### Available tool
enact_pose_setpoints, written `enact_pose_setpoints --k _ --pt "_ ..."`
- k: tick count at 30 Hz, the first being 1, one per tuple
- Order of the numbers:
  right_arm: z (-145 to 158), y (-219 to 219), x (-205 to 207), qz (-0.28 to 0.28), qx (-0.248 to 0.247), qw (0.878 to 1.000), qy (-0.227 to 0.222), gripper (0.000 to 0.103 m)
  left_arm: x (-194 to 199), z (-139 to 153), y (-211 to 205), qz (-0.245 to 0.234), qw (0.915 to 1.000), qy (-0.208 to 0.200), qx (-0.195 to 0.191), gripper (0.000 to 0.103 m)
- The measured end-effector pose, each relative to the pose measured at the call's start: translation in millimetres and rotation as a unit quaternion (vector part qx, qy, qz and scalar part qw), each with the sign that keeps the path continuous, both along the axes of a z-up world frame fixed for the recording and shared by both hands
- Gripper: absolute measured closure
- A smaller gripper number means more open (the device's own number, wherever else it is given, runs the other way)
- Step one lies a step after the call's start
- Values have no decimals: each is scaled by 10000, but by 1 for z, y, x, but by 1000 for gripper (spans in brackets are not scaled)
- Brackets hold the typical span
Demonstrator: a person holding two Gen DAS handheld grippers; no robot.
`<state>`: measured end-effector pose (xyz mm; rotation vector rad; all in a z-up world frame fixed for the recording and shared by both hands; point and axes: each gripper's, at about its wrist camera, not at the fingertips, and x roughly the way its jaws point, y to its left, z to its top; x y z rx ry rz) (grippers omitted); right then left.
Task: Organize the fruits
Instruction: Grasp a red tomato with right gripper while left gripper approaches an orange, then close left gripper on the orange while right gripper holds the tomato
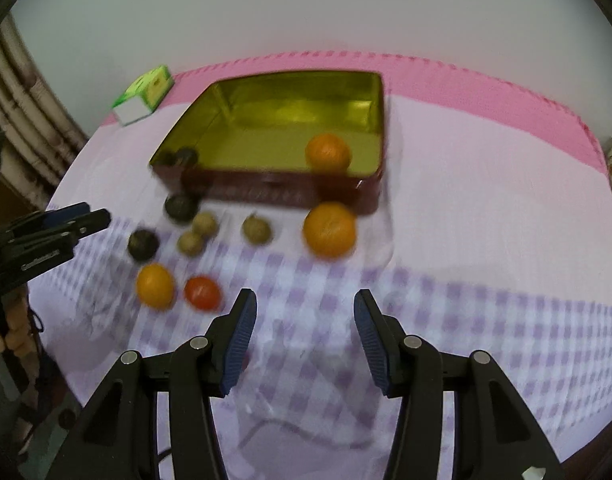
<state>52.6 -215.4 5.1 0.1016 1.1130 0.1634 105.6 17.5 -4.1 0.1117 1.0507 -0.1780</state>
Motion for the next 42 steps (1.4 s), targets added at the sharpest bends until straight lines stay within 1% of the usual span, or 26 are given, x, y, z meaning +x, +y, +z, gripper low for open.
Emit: enact_pose_setpoints --k 3,6,10,13,16,20,22,27,31,33,38,42 --pt "-8 9 -11 124 38 9999 96 55 -15 -10 4 18 9999 101 -33 57" --pt "-16 21 -16 244 90 9995 195 55 -31 -14 5 -2 9998 136 -111 57" --pt "-25 35 -20 395 91 9987 298 55 -51 -17 -5 -184 9996 151 -147 57" --pt "-30 44 -20 508 20 9982 318 55 -57 -20 -15 -340 9990 216 -184 57" --pt "-36 49 -20 555 -19 9978 353 58 -59 -22 -24 -459 9984 258 -215 57" --pt "-43 50 -17 559 -44 9977 387 64 -54 -22 -27 -470 9982 288 -255 57" --pt "-44 53 -17 580 -65 9976 369 68 -52 -23 -26 -467 9980 316 -274 57" --pt "-45 57 -13 587 -131 9977 305 76 -51 -26 -28 -503 9976 379 -297 57" --pt "-46 56 -11 517 -220 9981 268 76 -52 -26 -32 -566 9972 391 -288 57" --pt "-44 51 -11 427 -224 9985 258 76 -52 -26 -34 -606 9966 431 -342 57" --pt "-41 37 -9 232 -122 9994 220 76 -53 -24 -45 -734 9957 402 -409 57" --pt "-41 32 -9 160 -74 9996 217 76 -50 -26 -56 -790 9948 460 -450 57"
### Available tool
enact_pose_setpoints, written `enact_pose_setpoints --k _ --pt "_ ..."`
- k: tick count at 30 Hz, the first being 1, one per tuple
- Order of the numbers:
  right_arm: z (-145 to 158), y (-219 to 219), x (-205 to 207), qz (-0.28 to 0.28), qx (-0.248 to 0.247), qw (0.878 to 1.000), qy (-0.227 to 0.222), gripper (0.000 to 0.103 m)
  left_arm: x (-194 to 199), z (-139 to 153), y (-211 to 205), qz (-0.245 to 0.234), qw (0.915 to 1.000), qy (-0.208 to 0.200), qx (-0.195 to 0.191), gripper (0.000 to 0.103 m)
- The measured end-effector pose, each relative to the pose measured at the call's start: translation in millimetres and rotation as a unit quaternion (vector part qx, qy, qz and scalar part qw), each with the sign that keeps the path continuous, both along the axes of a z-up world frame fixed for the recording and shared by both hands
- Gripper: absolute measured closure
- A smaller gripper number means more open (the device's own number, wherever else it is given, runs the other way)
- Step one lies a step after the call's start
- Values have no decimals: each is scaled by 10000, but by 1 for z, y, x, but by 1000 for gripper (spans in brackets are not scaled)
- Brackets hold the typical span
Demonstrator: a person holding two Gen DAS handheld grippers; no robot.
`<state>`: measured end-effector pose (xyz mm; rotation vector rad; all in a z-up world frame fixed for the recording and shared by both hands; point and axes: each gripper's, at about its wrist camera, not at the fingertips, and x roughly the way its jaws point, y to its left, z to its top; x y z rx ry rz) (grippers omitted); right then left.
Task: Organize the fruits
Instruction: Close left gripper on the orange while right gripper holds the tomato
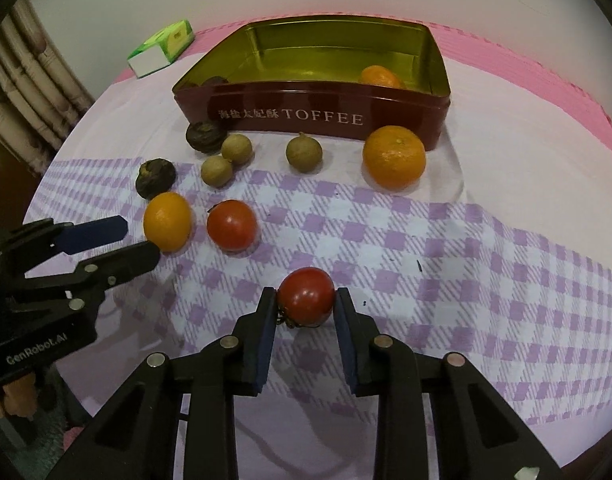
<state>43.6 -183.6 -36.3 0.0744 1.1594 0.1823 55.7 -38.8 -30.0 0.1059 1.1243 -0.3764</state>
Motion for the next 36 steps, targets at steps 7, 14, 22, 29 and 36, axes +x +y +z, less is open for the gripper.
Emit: enact_pose_setpoints --k 7,14,22,29,36 --pt "0 -3 1 -31 71 10000 14 76 11 -12 -11 20 9999 24 149 60" --pt "-2 -3 4 -58 85 9999 60 76 19 -16 -14 40 9999 22 163 65" --pt "-1 -7 8 -135 169 9997 85 76 19 -17 -17 59 9998 -40 186 65" --pt "3 -11 10 -151 212 9996 55 76 22 -16 -14 95 9999 24 107 66" --pt "8 -12 15 -158 190 9997 25 76 23 -9 -14 105 9999 -4 86 66"
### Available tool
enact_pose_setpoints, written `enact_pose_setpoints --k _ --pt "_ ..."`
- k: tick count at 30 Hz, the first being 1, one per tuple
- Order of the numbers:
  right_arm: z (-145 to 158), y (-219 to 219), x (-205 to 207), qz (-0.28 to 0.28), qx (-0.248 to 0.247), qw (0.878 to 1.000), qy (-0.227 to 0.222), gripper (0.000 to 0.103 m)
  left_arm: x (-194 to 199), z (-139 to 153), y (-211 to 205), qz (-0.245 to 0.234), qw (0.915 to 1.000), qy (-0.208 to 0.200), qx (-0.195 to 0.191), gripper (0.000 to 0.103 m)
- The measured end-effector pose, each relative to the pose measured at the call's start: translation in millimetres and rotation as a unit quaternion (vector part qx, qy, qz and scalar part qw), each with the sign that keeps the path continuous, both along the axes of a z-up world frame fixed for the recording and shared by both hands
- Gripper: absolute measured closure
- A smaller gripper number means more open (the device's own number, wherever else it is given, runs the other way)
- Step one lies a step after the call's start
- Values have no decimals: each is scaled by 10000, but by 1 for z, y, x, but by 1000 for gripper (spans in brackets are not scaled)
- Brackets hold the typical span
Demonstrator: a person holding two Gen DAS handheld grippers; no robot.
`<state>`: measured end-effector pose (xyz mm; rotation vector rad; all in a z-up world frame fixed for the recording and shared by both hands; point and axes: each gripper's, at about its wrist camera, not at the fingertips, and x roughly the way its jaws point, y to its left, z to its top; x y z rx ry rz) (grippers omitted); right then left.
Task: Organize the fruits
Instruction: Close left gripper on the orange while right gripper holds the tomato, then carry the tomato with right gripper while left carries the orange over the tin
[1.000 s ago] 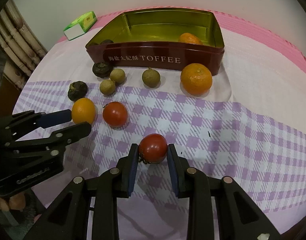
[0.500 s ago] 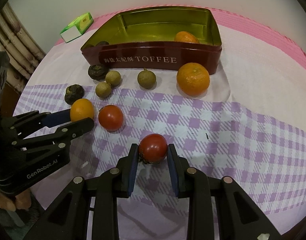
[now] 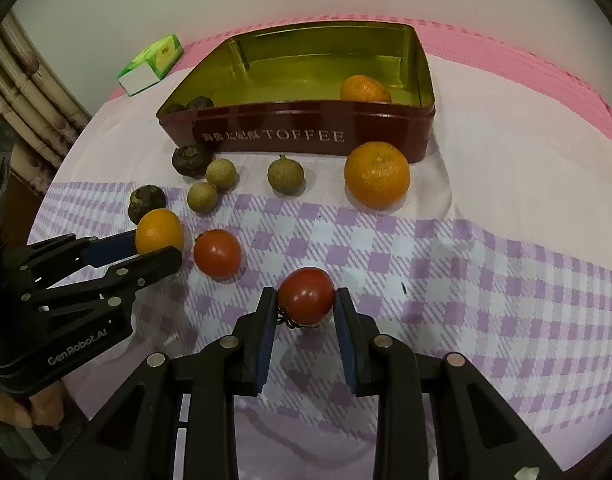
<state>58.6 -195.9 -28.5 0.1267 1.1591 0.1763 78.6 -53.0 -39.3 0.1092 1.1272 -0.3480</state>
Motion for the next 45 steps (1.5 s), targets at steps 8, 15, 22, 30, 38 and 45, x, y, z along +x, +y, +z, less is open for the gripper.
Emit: enact_pose_setpoints --k 8,15,22,30,38,45 --pt "13 -4 10 9 -20 9999 -114 76 6 17 -2 4 9999 -90 -111 66" --pt "31 -7 27 51 -59 9995 -305 76 21 39 3 26 9993 -274 -249 66" --pt "49 -10 55 47 -36 9987 -508 76 52 60 4 161 9980 -521 -330 66" --pt "47 -10 93 66 -50 9988 -485 76 93 61 0 304 9976 -544 -315 66" --pt "36 -4 114 121 -104 9994 -322 76 114 52 -7 284 9982 -498 -199 66" --pt "28 -6 122 148 -152 9995 -252 76 120 40 -11 245 9989 -380 -157 66"
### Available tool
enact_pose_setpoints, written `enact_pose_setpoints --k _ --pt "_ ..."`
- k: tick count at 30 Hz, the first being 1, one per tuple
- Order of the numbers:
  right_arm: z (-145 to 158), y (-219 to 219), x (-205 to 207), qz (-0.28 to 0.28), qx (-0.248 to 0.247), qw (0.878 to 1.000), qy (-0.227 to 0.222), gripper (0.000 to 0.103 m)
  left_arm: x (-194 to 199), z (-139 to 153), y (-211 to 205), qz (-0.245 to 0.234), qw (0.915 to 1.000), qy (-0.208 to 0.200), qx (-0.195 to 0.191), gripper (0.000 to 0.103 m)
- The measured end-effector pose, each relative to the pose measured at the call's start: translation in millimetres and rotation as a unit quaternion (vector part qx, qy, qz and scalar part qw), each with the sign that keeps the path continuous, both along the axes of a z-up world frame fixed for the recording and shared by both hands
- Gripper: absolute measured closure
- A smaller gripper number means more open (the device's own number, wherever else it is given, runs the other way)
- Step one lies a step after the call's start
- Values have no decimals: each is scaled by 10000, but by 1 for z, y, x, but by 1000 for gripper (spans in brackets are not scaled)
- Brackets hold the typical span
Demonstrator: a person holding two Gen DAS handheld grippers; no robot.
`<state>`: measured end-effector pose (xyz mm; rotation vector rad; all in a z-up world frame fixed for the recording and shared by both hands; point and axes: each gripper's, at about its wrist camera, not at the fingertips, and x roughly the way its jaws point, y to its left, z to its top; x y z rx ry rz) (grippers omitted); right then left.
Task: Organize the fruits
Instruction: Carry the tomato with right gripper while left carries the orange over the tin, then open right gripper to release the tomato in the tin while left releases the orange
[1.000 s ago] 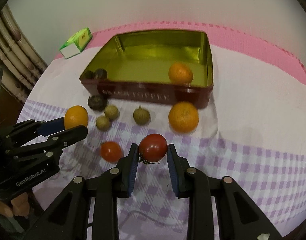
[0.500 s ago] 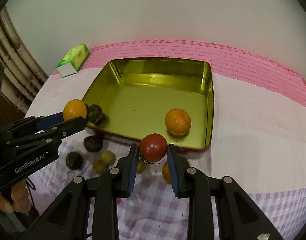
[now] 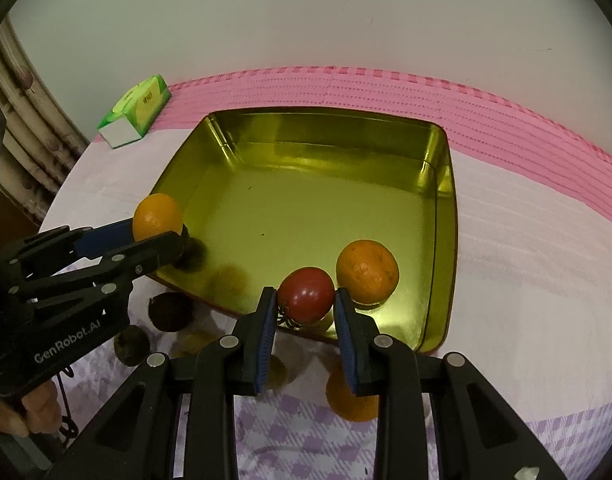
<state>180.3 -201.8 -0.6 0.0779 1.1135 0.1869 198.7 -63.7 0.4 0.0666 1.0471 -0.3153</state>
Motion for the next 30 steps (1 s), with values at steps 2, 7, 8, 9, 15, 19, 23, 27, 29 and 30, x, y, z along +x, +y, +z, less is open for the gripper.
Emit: enact_pose_setpoints --k 2,7,8,9,15,19,23,27,29,30 --pt "-2 -1 3 -4 4 10000 36 76 1 -3 -1 -12 10000 36 18 66" --pt "-6 -4 8 -32 -35 10000 85 76 5 -10 -3 -36 9999 85 76 66" --pt "-7 -5 8 -30 -31 9999 93 76 6 -11 -4 -36 9999 94 79 66" --pt "-7 -5 9 -23 -26 10000 81 76 6 -12 -4 -37 9999 102 94 66" --pt "-5 -5 14 -19 -42 10000 41 76 10 -19 -6 -21 9998 162 151 66" --pt "-5 -5 15 6 -58 10000 1 76 10 -23 -4 -3 9996 175 201 66" --pt "-5 -5 15 45 -60 10000 7 76 10 -23 -4 -40 9996 146 243 65" --pt "-5 -3 12 58 -39 10000 24 75 9 -24 -5 -70 9995 156 275 65" --pt "-5 -3 12 71 -57 10000 17 75 9 -23 -5 -66 9994 143 303 65" --pt "-5 -3 11 62 -58 10000 14 74 8 -23 -4 -64 9994 137 313 65"
